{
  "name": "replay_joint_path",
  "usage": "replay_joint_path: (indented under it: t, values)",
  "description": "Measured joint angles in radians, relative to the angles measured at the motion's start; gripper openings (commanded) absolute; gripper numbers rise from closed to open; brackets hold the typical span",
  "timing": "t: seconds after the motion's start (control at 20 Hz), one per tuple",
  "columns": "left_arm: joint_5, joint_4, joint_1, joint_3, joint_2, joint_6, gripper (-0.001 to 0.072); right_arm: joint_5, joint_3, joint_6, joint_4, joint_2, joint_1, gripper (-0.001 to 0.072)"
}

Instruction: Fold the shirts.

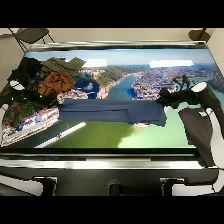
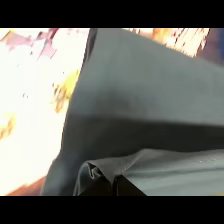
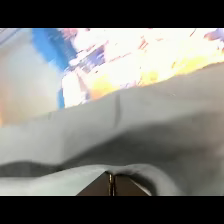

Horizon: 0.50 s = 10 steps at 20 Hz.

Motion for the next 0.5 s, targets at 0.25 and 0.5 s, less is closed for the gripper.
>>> replay_joint_path:
  t: [0.25, 0.5]
  values:
    - [0.011, -0.011, -0.018, 0.080, -0.129, -0.014, 0.0201, -0.013, 0.036, 0.018, -0.039, -0.072, 0.007, 0.0047]
    - [-0.046, -0.032, -0.015, 0.135, -0.165, -0.013, 0.0668, 0.053, 0.060, -0.010, -0.065, -0.060, 0.006, 0.0634]
